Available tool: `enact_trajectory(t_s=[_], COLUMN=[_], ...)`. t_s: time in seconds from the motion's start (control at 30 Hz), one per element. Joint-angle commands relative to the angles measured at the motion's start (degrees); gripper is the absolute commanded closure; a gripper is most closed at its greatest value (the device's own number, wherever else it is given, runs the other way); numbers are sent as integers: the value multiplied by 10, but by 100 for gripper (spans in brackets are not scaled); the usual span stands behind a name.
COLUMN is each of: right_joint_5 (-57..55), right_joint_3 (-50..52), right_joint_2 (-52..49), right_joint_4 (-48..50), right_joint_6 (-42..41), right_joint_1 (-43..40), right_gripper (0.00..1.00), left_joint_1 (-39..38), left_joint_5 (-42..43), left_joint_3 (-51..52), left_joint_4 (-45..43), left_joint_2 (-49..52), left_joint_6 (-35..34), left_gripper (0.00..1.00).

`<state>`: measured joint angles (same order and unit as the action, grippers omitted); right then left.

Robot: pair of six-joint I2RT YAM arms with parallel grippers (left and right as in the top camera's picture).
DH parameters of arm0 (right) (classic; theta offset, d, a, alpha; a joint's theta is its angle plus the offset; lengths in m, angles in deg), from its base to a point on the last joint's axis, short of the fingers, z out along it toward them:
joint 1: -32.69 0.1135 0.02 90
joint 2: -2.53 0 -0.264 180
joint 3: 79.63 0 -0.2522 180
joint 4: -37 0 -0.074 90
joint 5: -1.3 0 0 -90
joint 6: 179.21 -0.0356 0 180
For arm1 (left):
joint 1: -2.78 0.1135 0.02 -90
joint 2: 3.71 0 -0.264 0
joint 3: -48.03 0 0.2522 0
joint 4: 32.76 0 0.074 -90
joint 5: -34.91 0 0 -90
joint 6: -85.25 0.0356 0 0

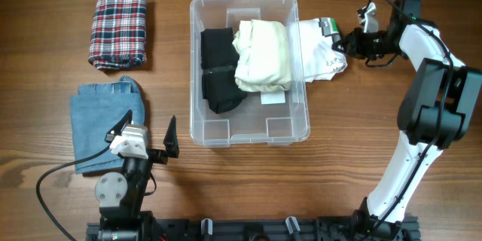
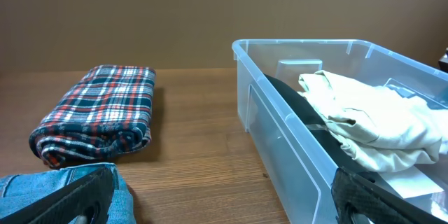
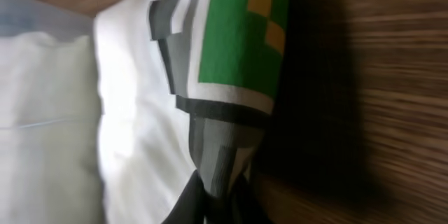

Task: Pack container
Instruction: 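Lift the white T-shirt and swing it over the container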

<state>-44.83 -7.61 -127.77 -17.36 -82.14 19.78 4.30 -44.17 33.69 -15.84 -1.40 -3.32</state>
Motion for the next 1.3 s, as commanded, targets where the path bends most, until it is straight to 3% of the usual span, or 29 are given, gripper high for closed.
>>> enact_trajectory(t_s=[0.0, 0.3, 0.87, 1.07, 1.27], right_joint_5=[89, 236, 236, 235, 172], right_joint_3=[-1, -28, -29, -29, -29], right_joint_2=[-14, 31, 334, 415, 444], right_joint_4=[10, 12, 24, 25, 24], right_joint_6=[-31, -96, -227, -261, -303], right_joint_1=[-7, -62, -77, -30, 85], right_gripper=[96, 96, 96, 96, 96], left_joint_1=[4, 4, 4, 4, 4], left_joint_5=[-3, -3, -3, -3, -3], left_joint_3=[3, 3, 3, 3, 3], left_joint_4=[3, 3, 3, 3, 3], left_joint_2=[0, 0, 0, 0, 0], left_joint_6=[7, 7, 7, 7, 7], left_gripper=[0, 0, 0, 0, 0])
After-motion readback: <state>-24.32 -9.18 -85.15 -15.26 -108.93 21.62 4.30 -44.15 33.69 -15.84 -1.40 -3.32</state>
